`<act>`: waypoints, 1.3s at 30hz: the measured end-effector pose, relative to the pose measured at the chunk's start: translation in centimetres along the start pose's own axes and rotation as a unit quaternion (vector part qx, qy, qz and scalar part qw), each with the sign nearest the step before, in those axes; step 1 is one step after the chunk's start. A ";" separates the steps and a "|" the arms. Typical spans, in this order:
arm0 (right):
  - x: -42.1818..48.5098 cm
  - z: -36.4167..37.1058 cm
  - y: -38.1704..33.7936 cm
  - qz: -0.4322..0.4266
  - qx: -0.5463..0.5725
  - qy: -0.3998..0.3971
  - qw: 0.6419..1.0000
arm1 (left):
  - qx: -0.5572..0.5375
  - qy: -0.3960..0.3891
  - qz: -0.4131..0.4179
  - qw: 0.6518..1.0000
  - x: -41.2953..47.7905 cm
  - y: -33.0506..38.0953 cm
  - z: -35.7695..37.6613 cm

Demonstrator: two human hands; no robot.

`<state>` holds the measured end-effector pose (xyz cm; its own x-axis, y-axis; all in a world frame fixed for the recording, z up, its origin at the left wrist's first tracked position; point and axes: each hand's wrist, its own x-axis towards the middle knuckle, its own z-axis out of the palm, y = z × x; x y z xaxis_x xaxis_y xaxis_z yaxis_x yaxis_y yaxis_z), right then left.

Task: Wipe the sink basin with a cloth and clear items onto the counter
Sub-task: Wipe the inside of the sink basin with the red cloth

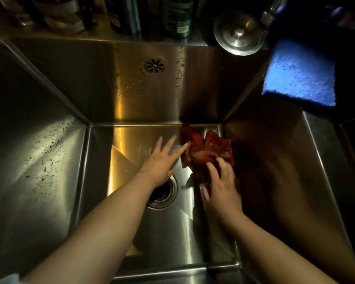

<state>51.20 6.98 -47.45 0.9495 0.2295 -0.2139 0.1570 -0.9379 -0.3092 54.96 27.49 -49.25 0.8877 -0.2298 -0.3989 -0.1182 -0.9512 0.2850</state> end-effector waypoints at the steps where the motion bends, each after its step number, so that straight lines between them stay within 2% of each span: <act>1: 1.0 0.0 -0.2 -0.012 -0.017 -0.001 1.000 | 0.010 -0.009 -0.018 1.000 -0.3 -0.6 0.2; 6: 5.1 0.8 -1.5 -0.014 -0.141 -0.049 0.989 | -0.001 -0.025 -0.068 0.997 -0.7 -0.5 1.2; 17: 9.1 1.1 0.1 -0.045 -0.199 -0.105 0.973 | -0.073 -0.076 -0.123 0.987 1.7 0.7 3.9; 22: 9.8 -0.2 -0.5 -0.028 -0.228 -0.116 0.966 | -0.058 -0.060 -0.126 0.988 1.6 0.7 4.6; 28: 5.7 -0.6 -1.8 0.012 -0.264 -0.130 0.956 | -0.067 -0.091 -0.121 0.986 0.0 2.2 4.3; 33: 2.2 -0.5 -1.6 -0.025 -0.353 -0.144 0.924 | -0.058 -0.109 -0.102 0.987 -1.5 2.7 4.8; 39: 5.4 -1.4 -1.3 -0.031 -0.379 -0.149 0.913 | -0.057 -0.110 -0.112 0.986 -1.2 3.3 4.5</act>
<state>56.53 9.04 -46.94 0.8347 0.2420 -0.4946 0.4573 -0.8051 0.3777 51.53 23.70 -51.77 0.7663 -0.0681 -0.6388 0.1319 -0.9565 0.2603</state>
